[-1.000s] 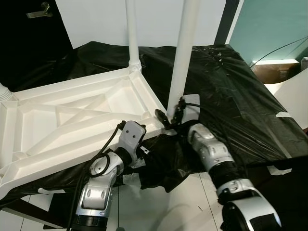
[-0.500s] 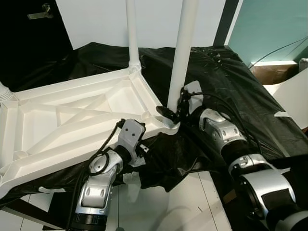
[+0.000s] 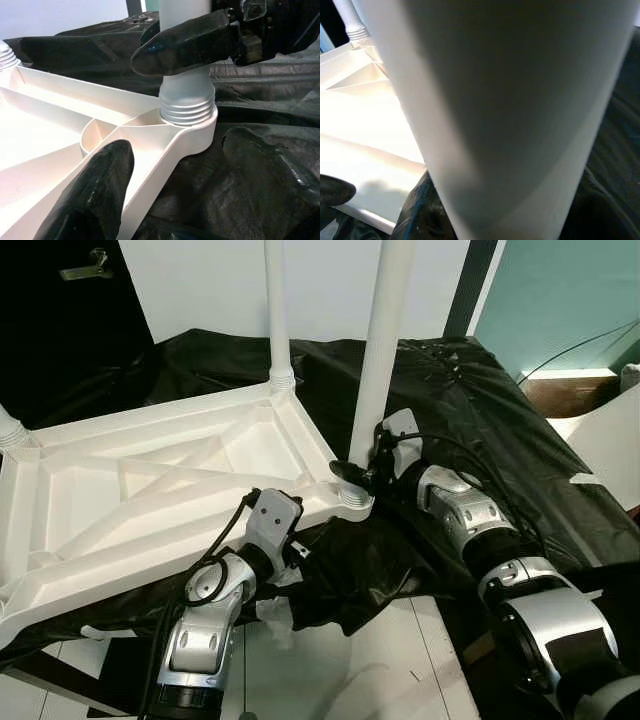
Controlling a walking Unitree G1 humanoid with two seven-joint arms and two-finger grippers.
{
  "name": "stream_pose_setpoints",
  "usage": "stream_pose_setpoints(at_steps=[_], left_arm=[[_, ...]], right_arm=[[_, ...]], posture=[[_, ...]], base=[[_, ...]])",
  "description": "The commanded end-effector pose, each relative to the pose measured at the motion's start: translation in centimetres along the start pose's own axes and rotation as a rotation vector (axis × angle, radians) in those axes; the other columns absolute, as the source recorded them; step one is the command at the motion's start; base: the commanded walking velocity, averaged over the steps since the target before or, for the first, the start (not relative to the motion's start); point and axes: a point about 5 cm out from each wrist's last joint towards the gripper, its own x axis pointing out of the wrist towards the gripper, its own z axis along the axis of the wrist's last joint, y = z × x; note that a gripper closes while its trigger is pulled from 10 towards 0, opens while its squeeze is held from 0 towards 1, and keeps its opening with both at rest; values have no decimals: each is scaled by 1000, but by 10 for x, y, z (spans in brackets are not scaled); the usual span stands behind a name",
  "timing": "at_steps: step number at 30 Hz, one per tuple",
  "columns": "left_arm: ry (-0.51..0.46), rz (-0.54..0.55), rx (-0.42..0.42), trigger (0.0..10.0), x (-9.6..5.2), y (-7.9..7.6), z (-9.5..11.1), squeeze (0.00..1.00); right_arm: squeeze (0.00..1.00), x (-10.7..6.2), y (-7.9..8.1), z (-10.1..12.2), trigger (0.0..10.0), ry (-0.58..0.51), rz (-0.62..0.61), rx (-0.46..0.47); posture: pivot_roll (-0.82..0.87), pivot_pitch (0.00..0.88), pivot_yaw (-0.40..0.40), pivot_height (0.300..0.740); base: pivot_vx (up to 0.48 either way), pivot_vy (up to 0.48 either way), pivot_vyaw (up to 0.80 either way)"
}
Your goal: Building children table
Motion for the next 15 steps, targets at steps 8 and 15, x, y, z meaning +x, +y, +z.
stream_pose_setpoints(at_steps=[8, 15], left_arm=[[15, 90, -12, 10000, -2, 0, -3, 0], [18, 78, -17, 10000, -1, -2, -3, 0]], right_arm=[[0, 7, 14, -26, 0, 69, -227, 143], [0, 17, 44, -34, 0, 36, -464, 285]], posture=[[111, 0, -78, 740], [100, 0, -66, 740]], base=[[0, 0, 0], [0, 0, 0]])
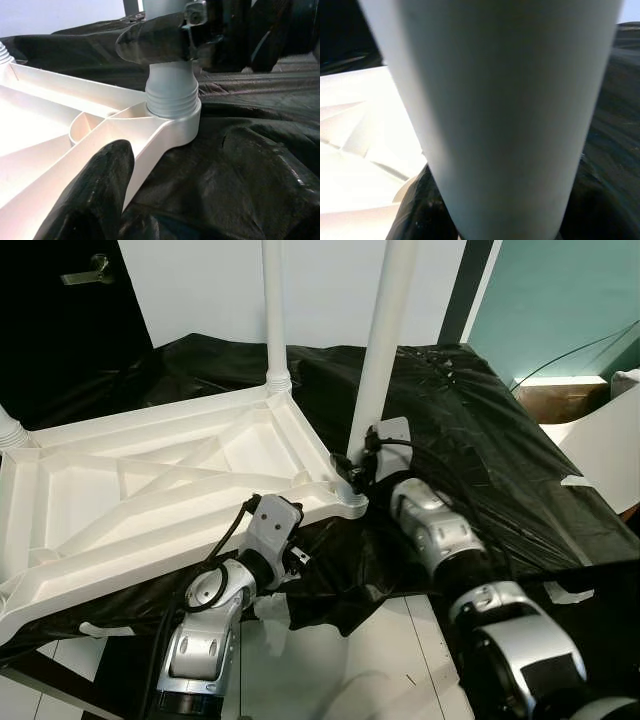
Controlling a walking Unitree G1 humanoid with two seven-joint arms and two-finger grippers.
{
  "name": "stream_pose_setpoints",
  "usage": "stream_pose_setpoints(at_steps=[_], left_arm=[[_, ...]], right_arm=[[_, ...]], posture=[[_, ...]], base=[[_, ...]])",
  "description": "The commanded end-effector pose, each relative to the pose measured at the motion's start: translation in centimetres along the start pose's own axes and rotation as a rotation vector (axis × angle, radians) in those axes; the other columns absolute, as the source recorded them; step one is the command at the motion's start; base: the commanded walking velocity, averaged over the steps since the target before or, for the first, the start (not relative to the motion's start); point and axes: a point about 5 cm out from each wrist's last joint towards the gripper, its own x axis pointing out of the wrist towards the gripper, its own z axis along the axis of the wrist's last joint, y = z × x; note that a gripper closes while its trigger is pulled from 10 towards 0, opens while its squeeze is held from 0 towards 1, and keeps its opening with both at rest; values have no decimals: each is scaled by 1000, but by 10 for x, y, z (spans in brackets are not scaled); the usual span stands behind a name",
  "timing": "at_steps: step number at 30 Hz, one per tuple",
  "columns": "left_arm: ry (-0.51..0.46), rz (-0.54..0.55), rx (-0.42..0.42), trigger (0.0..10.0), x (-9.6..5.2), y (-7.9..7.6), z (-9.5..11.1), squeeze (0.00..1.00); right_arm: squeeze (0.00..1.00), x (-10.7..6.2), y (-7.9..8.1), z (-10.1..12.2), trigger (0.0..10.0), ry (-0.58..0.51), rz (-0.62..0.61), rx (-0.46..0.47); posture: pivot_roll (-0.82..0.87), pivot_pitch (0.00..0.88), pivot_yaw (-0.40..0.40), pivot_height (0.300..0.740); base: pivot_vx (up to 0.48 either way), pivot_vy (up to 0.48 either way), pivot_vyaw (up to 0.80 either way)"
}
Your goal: Building children table
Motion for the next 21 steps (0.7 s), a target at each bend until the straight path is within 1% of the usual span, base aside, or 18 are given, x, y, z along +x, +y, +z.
stream_pose_setpoints(at_steps=[1, 2, 3, 4, 8, 9, 10, 12, 13, 14, 15, 16, 21], left_arm=[[-1, 80, -1, 10000, 1, 1, 1, 0], [-2, 79, 0, 10000, 2, 2, 2, 0], [-2, 79, 0, 10000, 2, 2, 2, 0], [-5, 79, 1, 10000, 2, 2, 3, 0], [-9, 81, -4, 10000, 2, 2, 4, 0], [-8, 78, -6, 10000, 2, 0, 3, 0], [-6, 76, -8, 10000, 1, -1, 2, 0], [-3, 75, -9, 10000, 1, -2, 1, 0], [-1, 75, -10, 10000, 1, -2, 1, 0], [-1, 75, -11, 10000, 1, -2, 1, 0], [0, 74, -12, 10000, 2, -2, 1, 0], [0, 74, -12, 10000, 3, -3, 1, 0], [-4, 71, -13, 10000, 4, -5, 2, 0]], right_arm=[[0, -4, 7, -24, 0, 96, -42, 84], [0, -5, 14, -26, 0, 99, -50, 99], [0, -5, 14, -26, 0, 99, -50, 99], [0, -5, 21, -27, 0, 99, -35, 112], [0, -6, 25, -26, 0, 96, -18, 113], [0, -6, 26, -24, 2941, 87, -10, 111], [0, -7, 27, -21, 7686, 77, 0, 108], [0, -9, 29, -18, 7686, 67, -2, 106], [0, -9, 26, -15, 10000, 52, -6, 89], [0, -9, 24, -13, 10000, 41, -9, 77], [949, -10, 22, -12, 10000, 31, -7, 61], [1000, -10, 21, -11, 10000, 26, -9, 51], [1000, -13, 17, -7, 10000, 0, 18, 48]], posture=[[100, 0, -66, 740], [97, 0, -62, 740], [97, 0, -62, 740], [98, 0, -61, 740], [92, 0, -57, 740], [90, 0, -60, 740], [88, 0, -56, 740], [88, 0, -56, 740], [83, 0, -57, 740], [83, 0, -57, 740], [79, 0, -56, 740], [79, 0, -56, 740], [79, 0, -56, 740]], base=[[0, 0, 0], [0, 0, 0], [0, 0, 0], [0, 0, 0], [0, 0, 0], [0, 0, 0], [0, 0, 0], [0, 0, 0], [0, 0, 0], [0, 0, 0], [0, 0, 0], [0, 0, 0], [0, 0, 0]])
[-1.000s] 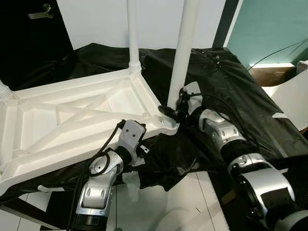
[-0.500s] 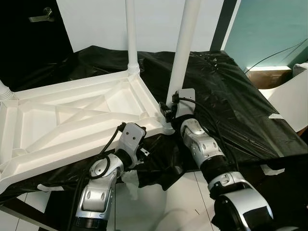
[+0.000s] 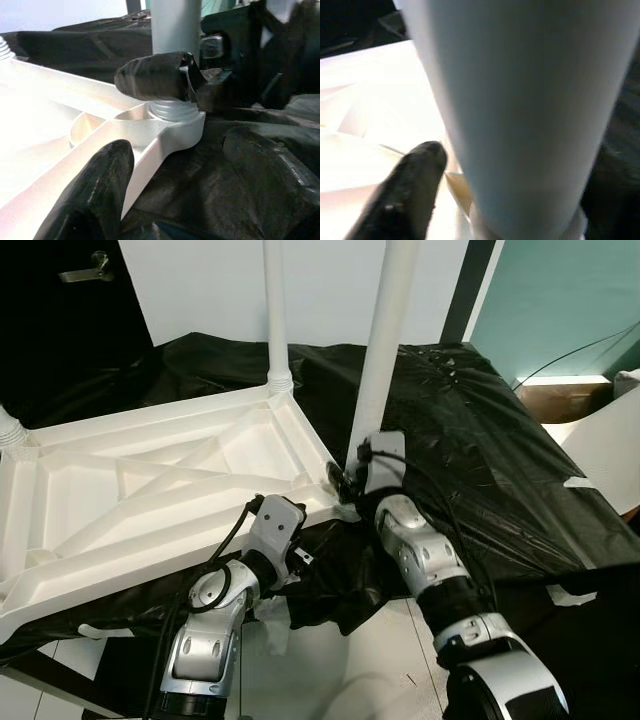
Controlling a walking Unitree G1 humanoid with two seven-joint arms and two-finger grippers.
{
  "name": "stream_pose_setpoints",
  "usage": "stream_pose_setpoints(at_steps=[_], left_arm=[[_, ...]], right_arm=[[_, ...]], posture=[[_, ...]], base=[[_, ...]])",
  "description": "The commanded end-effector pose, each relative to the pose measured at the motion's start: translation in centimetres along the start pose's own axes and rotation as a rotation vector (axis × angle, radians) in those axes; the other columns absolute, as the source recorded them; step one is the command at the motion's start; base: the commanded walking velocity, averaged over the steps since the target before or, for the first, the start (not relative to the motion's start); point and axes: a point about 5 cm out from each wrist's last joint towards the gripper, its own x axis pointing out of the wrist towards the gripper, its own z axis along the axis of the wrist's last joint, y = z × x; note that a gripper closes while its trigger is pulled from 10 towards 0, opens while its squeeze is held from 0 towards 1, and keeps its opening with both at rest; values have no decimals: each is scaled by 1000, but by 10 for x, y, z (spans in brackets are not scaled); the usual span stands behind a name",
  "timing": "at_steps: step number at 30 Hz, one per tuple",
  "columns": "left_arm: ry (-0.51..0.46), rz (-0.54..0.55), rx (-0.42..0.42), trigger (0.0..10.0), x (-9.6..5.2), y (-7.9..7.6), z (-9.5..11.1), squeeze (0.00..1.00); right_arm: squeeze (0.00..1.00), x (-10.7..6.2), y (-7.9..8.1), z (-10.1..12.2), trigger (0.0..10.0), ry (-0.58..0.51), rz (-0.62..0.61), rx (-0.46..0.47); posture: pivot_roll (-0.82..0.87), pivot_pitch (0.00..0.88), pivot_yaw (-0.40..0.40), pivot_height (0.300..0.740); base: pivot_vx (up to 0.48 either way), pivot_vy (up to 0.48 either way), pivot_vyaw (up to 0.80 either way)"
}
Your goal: Building children table
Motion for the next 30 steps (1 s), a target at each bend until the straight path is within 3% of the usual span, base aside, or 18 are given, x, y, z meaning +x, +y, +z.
stream_pose_setpoints(at_steps=[1, 6, 9, 10, 11, 12, 18, 19, 25, 26, 27, 30], left_arm=[[5, 88, -2, 10000, 1, 2, 1, 0], [13, 98, 1, 10000, -1, 3, -1, 0], [18, 107, 3, 10000, -3, 4, -2, 0], [19, 108, 2, 10000, -3, 4, -2, 0], [19, 108, 2, 10000, -3, 4, -2, 0], [20, 108, 2, 10000, -3, 4, -2, 0], [19, 110, 3, 10000, -3, 6, -2, 0], [15, 111, 7, 10000, -1, 7, -1, 0], [10, 114, 13, 10000, 0, 8, 1, 0], [10, 116, 14, 10000, 0, 8, 1, 0], [11, 119, 16, 10000, -1, 8, 1, 0], [14, 127, 17, 10000, -3, 9, 1, 0]], right_arm=[[1000, -2, 3, 3, 10000, -26, 62, 15], [1000, -7, -12, 5, 10000, -50, 125, -11], [1000, -11, -33, 7, 10000, -65, 222, -87], [847, -11, -37, 9, 10000, -60, 249, -106], [847, -11, -37, 9, 10000, -60, 249, -106], [0, -9, -41, 11, 10000, -46, 289, -131], [0, -2, -46, 19, 10000, -30, 369, -201], [0, 4, -40, 24, 10000, -17, 460, -252], [0, 9, -27, 23, 10000, 25, 594, -315], [0, 9, -25, 21, 8392, 36, 615, -324], [0, 9, -25, 20, 0, 42, 622, -329], [0, 9, -26, 18, 0, 53, 629, -330]], posture=[[82, 0, -59, 740], [90, 0, -64, 740], [93, 0, -63, 740], [93, 0, -63, 740], [93, 0, -63, 740], [91, 0, -59, 740], [89, 0, -55, 740], [94, 0, -54, 740], [105, 0, -57, 740], [117, 0, -62, 740], [122, 0, -64, 740], [131, 0, -69, 740]], base=[[0, 0, 0], [0, 0, 0], [0, 0, 0], [0, 0, 0], [0, 0, 0], [0, 0, 0], [0, 0, 0], [0, 0, 0], [0, 0, 0], [0, 0, 0], [0, 0, 0], [0, 0, 0]])
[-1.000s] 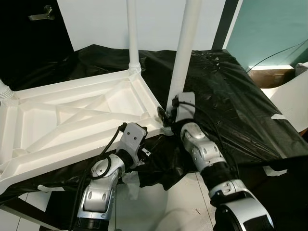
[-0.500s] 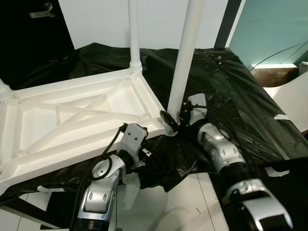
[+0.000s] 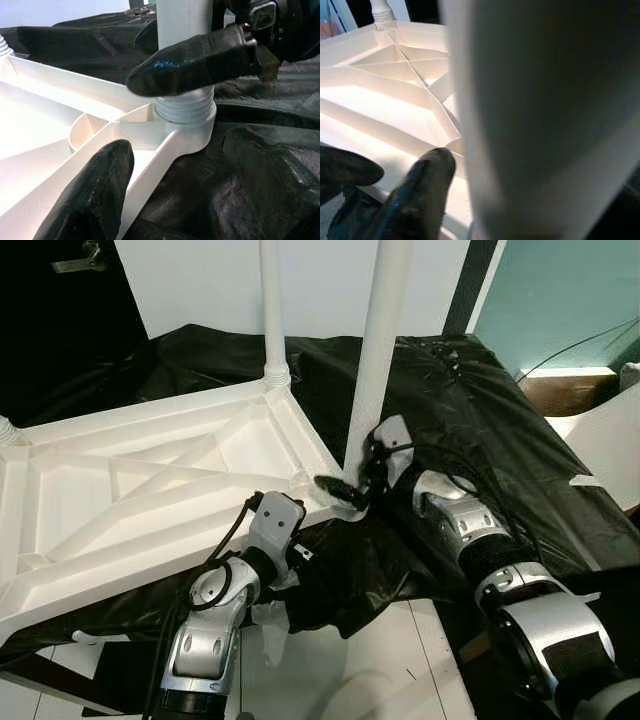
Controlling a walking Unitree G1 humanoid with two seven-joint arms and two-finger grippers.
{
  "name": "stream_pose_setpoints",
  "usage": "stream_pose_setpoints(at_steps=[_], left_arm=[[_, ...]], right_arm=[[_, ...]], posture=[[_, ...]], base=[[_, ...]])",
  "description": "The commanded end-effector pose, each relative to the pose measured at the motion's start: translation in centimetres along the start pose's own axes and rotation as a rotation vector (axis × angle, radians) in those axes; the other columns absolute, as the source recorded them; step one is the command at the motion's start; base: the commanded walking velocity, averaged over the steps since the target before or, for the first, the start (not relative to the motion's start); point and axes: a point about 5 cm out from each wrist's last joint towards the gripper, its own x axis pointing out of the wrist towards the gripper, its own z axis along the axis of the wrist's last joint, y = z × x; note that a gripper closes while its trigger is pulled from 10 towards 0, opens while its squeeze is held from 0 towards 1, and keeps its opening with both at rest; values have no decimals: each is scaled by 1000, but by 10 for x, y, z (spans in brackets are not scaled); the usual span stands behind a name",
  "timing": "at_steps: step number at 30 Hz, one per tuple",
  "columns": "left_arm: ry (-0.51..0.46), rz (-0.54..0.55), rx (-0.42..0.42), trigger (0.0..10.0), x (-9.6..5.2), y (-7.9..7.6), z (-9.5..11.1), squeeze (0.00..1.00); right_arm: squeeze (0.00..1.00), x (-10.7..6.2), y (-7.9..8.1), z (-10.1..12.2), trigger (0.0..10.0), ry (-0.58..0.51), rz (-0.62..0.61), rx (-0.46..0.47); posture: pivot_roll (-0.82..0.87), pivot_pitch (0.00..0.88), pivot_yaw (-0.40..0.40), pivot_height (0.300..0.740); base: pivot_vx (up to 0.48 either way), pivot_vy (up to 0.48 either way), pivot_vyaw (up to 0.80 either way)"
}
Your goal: Building children table
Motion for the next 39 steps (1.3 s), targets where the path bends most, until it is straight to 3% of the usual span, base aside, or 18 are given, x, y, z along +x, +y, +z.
stream_pose_setpoints(at_steps=[1, 11, 20, 23, 31, 38, 39], left_arm=[[13, 114, 6, 10000, -2, 5, -1, 0], [18, 125, -4, 10000, -5, 3, -3, 0], [19, 108, -6, 10000, -2, 3, -2, 0], [19, 105, -6, 10000, -2, 2, -2, 0], [19, 92, -6, 10000, 0, 1, -2, 0], [15, 86, -8, 10000, 2, -1, -2, 0], [15, 87, -8, 10000, 2, 0, -2, 0]], right_arm=[[0, 4, 5, -2, 0, 23, 51, -16], [0, -2, -1, -16, 0, 67, -22, 47], [0, 8, 13, -28, 0, 58, -303, 212], [0, 9, 15, -29, 0, 55, -326, 225], [0, 15, 37, -30, 0, 21, -594, 297], [0, 17, 42, -25, 0, 7, -573, 291], [0, 15, 40, -24, 10000, 2, -578, 290]], posture=[[131, 0, -69, 740], [129, 0, -65, 740], [105, 0, -48, 740], [105, 0, -47, 740], [99, 0, -54, 740], [99, 0, -57, 740], [99, 0, -60, 740]], base=[[0, 0, 0], [0, 0, 0], [0, 0, 0], [0, 0, 0], [0, 0, 0], [0, 0, 0], [0, 0, 0]])
